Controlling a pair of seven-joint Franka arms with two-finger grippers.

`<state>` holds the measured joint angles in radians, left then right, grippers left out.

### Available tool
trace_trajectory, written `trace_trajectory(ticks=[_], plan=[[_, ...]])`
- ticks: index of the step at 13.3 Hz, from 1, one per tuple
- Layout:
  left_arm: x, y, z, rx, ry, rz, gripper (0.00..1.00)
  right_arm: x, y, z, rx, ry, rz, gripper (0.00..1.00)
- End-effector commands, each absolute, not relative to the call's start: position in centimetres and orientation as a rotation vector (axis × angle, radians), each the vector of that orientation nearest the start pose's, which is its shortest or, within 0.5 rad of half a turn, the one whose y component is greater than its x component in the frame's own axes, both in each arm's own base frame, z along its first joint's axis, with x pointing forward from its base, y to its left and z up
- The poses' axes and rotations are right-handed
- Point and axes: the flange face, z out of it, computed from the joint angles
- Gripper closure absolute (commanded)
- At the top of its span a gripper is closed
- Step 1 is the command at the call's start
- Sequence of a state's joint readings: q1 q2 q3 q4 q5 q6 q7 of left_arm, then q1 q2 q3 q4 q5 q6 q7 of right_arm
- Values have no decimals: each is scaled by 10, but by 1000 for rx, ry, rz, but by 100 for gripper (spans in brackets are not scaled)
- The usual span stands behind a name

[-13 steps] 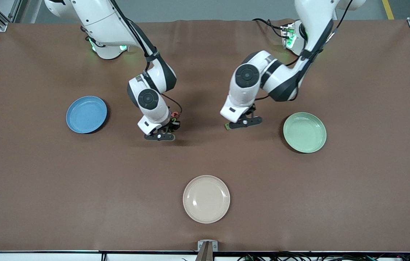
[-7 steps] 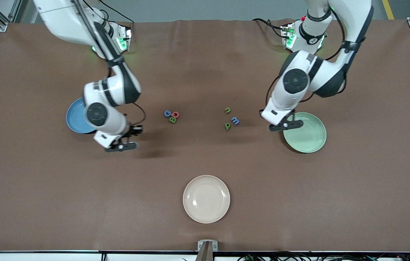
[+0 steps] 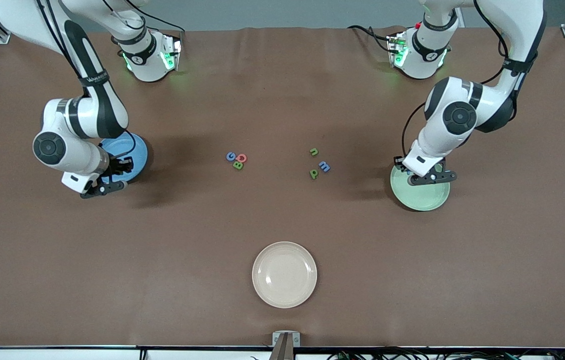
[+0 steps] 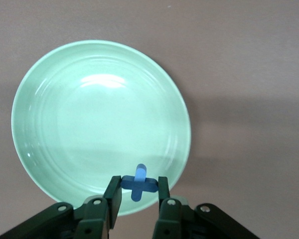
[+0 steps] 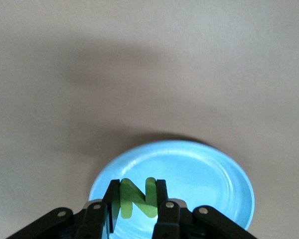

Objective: Sort uppercase to blue plate, lowercase to green plate
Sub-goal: 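Lower x onto green plate with the left gripper while the right gripper drops N, then return the left gripper to blue m while the right gripper returns to green B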

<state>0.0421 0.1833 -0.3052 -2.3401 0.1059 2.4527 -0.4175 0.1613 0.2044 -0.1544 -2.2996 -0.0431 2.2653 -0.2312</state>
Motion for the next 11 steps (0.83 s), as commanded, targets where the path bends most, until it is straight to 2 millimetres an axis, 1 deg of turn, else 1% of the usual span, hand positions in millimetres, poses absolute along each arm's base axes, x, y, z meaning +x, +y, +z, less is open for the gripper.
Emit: trace_trajectory(ticks=[1, 2, 3, 4, 5, 6, 7, 8, 9, 10, 11], plan=[[494, -124, 231, -3132, -74, 58, 83, 455, -17, 231, -3135, -425, 334, 97], [493, -120, 223, -3141, -81, 53, 83, 446, -19, 221, -3137, -414, 312, 96], [492, -120, 216, -3148, -78, 47, 82, 442, -22, 215, -3142, -406, 276, 93], [488, -120, 208, -3142, -50, 59, 82, 439, -24, 211, -3143, -400, 266, 83], [485, -120, 204, -3129, -17, 65, 82, 439, -25, 211, -3143, -397, 266, 51], [485, -116, 202, -3126, -20, 68, 82, 439, -25, 212, -3144, -392, 268, 23], [484, -112, 200, -3125, -29, 77, 81, 439, -25, 211, -3143, -392, 273, 17], [483, -112, 200, -3124, -29, 80, 77, 439, -26, 212, -3143, -389, 271, 4], [483, -112, 200, -3123, -24, 79, 52, 439, -26, 212, -3143, -389, 273, 3], [484, -113, 204, -3123, -20, 67, 21, 439, -26, 212, -3143, -384, 278, 3], [486, -116, 211, -3123, -14, 45, 9, 440, -25, 213, -3145, -377, 276, 2]])
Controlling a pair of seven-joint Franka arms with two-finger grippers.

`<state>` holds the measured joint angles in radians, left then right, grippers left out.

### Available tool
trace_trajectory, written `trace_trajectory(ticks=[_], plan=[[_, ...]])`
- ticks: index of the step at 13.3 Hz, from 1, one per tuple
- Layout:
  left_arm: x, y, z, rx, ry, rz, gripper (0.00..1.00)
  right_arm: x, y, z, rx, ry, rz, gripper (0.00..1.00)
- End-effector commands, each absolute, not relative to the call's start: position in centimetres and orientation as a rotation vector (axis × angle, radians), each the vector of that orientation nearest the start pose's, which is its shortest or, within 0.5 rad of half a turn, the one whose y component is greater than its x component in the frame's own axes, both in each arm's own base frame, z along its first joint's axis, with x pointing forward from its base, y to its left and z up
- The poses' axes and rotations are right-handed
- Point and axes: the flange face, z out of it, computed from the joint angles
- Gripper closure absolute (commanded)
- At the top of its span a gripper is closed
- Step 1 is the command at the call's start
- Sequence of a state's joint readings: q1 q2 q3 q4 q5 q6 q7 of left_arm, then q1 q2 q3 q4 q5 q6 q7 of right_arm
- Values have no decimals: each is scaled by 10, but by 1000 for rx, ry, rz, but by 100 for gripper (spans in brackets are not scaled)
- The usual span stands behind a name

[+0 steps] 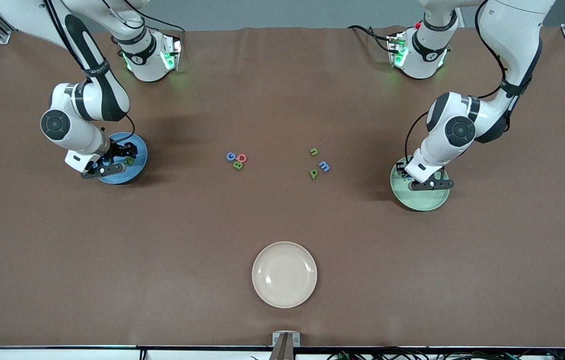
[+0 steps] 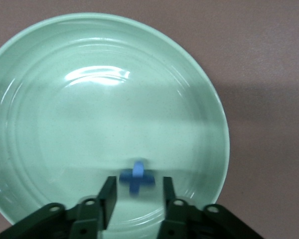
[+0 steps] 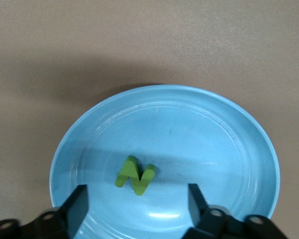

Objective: Sort uppercase to blue plate, lowercase to green plate
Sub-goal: 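Return the left gripper to blue m while the right gripper returns to green B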

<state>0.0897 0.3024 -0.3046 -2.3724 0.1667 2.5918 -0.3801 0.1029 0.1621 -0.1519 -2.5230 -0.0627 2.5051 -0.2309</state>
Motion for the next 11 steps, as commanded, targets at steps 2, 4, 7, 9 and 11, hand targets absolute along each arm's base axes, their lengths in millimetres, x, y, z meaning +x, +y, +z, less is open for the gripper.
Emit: trace_trajectory(ticks=[2, 4, 7, 9, 11], plan=[[488, -139, 227, -3129, 20, -2, 1, 444, -18, 218, -3144, -363, 283, 2], [487, -174, 239, -3151, 24, -42, 1, 445, 19, 220, -3168, -288, 272, 1], [480, -230, 250, -3188, 41, -62, 1, 441, 113, 227, -3222, -99, 211, 0], [470, -268, 247, -3206, 49, -49, 1, 439, 170, 237, -3233, 31, 139, 0], [461, -300, 239, -3220, 79, -23, 1, 439, 227, 249, -3183, 156, 94, 0]])
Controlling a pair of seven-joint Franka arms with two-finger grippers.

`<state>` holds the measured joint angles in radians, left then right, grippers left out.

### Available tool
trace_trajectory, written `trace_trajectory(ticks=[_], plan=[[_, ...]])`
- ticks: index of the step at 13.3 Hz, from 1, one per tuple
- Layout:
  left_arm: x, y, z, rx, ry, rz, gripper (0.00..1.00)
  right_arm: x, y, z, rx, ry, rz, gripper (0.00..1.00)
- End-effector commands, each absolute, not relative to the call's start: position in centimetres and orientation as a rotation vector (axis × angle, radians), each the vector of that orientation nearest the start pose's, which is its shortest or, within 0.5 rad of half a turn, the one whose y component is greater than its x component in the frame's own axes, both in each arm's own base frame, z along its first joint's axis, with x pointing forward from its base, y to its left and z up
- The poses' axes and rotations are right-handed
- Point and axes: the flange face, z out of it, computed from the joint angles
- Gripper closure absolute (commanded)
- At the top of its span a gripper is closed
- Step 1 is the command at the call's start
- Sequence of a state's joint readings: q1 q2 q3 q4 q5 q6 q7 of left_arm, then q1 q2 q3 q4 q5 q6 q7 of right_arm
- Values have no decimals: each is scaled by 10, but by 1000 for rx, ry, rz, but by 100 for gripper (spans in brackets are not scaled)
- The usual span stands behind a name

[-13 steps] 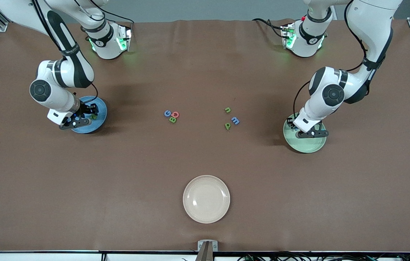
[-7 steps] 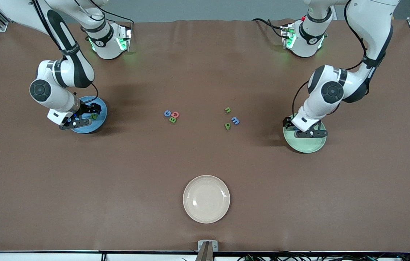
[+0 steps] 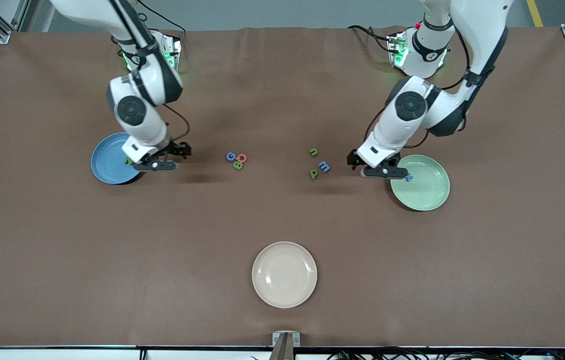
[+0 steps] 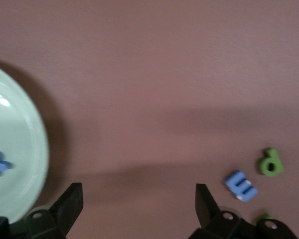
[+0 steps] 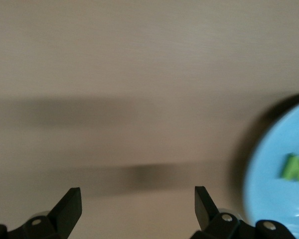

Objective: Sort uppercase to blue plate, lowercase to green plate
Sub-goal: 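Return the left gripper to blue m while the right gripper returns to green B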

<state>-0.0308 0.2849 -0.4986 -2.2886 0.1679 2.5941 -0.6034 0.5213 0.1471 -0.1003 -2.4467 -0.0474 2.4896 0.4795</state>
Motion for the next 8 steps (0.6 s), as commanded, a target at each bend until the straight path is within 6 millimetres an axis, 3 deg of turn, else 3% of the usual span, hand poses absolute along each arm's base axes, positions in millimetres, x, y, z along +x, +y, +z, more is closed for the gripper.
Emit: trace_trajectory(ticks=[1, 5, 8], plan=[[458, -313, 232, -3221, 62, -10, 1, 438, 250, 250, -3147, 195, 104, 0], [458, -343, 210, -3212, 71, -11, 1, 440, 334, 236, -3101, 354, 108, 0], [456, -362, 201, -3227, 48, 13, 2, 440, 374, 216, -3103, 420, 92, 0]])
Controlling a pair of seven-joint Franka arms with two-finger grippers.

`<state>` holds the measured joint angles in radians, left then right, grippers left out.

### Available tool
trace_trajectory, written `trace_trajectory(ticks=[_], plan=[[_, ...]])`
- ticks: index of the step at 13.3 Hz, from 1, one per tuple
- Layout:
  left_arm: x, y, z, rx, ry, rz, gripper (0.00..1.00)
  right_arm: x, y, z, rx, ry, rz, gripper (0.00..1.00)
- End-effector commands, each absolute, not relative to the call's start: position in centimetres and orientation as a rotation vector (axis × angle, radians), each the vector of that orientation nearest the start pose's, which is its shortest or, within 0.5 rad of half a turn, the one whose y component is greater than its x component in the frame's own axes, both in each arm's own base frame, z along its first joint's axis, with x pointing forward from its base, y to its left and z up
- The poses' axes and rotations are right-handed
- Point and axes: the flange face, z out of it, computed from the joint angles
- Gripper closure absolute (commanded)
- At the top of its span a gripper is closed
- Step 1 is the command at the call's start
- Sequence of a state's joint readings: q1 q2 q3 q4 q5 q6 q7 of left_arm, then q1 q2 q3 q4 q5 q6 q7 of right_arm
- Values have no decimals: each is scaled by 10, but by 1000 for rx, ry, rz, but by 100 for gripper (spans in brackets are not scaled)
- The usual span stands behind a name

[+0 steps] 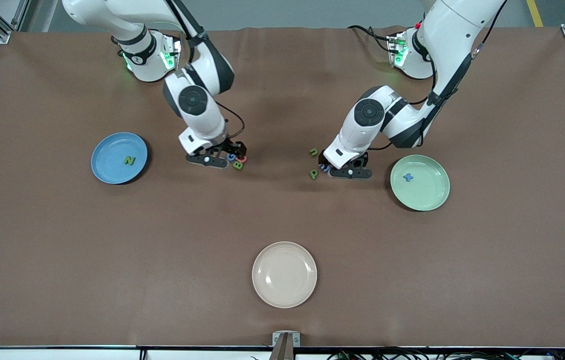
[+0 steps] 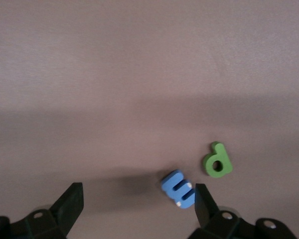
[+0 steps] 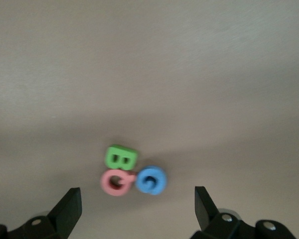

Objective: Sort uppercase to blue plate, lowercase to green plate
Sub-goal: 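Grasp blue m with the left gripper while the right gripper grasps green B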

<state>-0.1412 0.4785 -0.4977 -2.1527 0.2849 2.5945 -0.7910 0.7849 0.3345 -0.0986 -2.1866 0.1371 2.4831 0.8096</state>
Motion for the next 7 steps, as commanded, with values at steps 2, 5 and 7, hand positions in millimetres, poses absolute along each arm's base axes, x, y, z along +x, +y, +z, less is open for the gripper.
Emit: trace_trajectory(ticks=[2, 5, 7], plan=[[455, -374, 197, -3237, 38, 23, 2, 442, 384, 203, -3112, 415, 89, 2], [451, -375, 180, -3214, 51, 28, 5, 458, 371, 190, -3117, 410, 51, 4], [450, -375, 175, -3209, 49, 34, 11, 459, 371, 177, -3112, 410, 25, 9]])
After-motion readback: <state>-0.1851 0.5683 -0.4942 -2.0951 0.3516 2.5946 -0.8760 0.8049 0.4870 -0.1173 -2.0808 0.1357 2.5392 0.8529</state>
